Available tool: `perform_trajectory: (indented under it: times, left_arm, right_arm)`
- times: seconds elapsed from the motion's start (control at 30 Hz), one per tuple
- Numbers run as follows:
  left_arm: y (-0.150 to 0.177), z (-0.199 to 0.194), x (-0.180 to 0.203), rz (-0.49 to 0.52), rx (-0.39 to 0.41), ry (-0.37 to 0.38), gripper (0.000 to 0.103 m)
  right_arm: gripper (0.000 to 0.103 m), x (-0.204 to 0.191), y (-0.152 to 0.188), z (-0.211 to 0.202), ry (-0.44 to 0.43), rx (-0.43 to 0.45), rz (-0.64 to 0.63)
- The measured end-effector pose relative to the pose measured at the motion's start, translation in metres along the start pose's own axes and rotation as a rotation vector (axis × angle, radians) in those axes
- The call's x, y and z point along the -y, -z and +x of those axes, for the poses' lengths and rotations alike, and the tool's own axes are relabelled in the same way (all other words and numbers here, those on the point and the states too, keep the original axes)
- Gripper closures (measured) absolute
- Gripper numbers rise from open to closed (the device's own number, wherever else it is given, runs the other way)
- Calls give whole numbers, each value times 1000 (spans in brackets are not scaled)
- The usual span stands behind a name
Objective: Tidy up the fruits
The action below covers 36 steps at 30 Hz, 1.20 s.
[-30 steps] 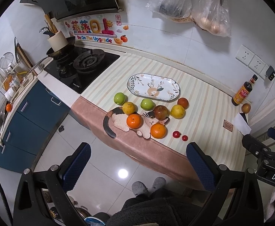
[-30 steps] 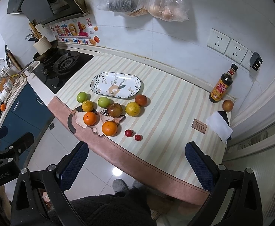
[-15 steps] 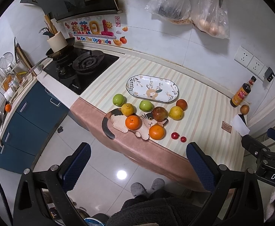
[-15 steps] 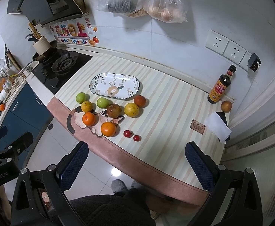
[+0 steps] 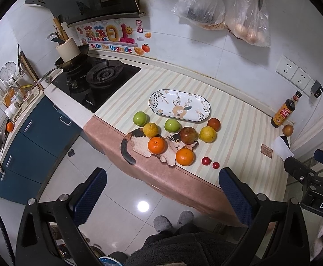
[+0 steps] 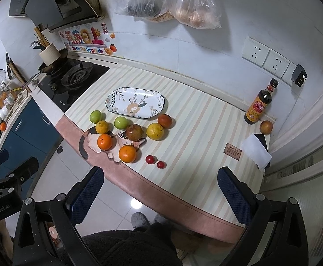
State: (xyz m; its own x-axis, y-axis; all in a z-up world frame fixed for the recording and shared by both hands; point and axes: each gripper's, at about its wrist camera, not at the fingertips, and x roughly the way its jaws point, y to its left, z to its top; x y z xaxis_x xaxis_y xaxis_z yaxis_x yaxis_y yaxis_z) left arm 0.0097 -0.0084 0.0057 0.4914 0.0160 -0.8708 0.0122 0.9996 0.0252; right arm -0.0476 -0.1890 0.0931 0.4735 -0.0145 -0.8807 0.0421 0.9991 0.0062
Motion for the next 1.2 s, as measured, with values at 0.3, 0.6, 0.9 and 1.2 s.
perform_trajectory:
  times: [0.3,0.6,0.9,1.2]
  left_arm:
    - [-7,-1,-2,-4,4,1,0]
    - [-10,-1,-4,-7,9,-2,0]
    - [-30,47,-7,20,101,-220,0]
    - [-39,157,-58,39,-48,-337,0]
  right_arm:
    - [0,-1,-3,1,-2,1,-2]
    - [0,3,-9,6,-23,2,11]
    - [0,13,-20,81,-160,-61,80]
    - [0,-29,-4,227,-274,-282,153]
